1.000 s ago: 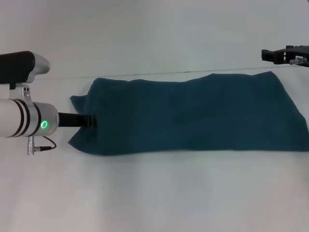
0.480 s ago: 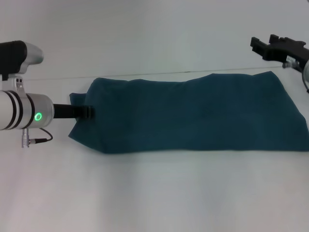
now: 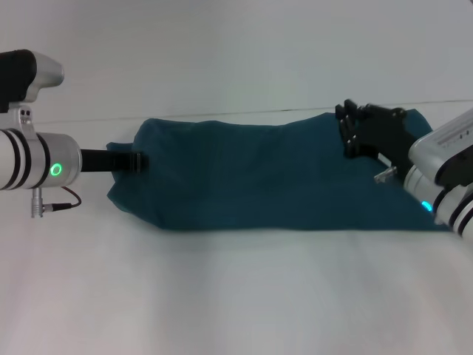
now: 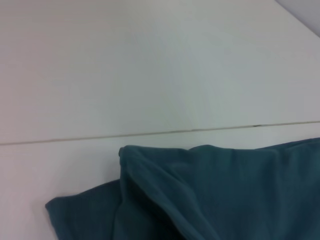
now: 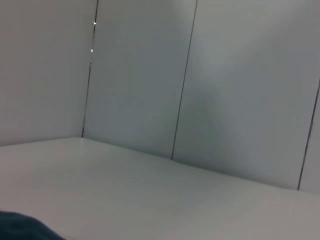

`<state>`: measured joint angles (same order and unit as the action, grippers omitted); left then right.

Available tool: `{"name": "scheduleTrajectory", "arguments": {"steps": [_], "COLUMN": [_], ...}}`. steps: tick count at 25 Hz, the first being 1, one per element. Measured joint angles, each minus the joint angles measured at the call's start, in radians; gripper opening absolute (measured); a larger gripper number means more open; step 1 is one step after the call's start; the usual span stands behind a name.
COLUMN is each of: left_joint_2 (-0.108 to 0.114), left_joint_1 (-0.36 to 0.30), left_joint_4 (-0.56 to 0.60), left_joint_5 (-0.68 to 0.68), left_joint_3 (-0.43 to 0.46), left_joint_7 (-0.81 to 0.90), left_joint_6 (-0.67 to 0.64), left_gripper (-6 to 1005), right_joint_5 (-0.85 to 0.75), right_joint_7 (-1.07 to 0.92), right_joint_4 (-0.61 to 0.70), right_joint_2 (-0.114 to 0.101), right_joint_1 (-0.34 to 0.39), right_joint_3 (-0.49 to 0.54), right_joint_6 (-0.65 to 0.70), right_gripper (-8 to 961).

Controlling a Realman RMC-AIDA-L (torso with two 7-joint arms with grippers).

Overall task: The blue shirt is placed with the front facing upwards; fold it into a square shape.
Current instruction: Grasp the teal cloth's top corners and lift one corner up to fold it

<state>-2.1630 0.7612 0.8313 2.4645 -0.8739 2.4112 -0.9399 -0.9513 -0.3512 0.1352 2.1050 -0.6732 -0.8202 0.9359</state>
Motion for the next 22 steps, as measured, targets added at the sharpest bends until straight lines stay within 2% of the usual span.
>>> {"name": "scheduleTrajectory", "arguments": {"steps": [9,15,22], "left_joint_2": [-0.003,-0.005,-0.005], "left_joint_1": [-0.019,-0.061,-0.094], "left_joint_4": [0.083,0.163,0.172], "left_joint_5": [-0.032,-0.053,-0.053], "left_joint_3": [-0.033,-0.088,-0.109], "left_joint_7": [0.004,0.036,0.066], "left_joint_6": [-0.066,-0.089,-0.084], "left_gripper": [41,42,45], "right_joint_5": [0.016,0.015,0.016], "right_joint_7": [0.023,0.028,0.02], "right_joint_4": [-0.101,-0.132,-0.139], "right_joint_2": [0.005,0.007,0.006], "right_joint_1": [-0.04,-0.065,-0.066], "right_joint_3": [-0.027,-0.061,-0.065], "right_joint_6": [0.035,0.041,0.049], "right_gripper": [37,-1,0]}}
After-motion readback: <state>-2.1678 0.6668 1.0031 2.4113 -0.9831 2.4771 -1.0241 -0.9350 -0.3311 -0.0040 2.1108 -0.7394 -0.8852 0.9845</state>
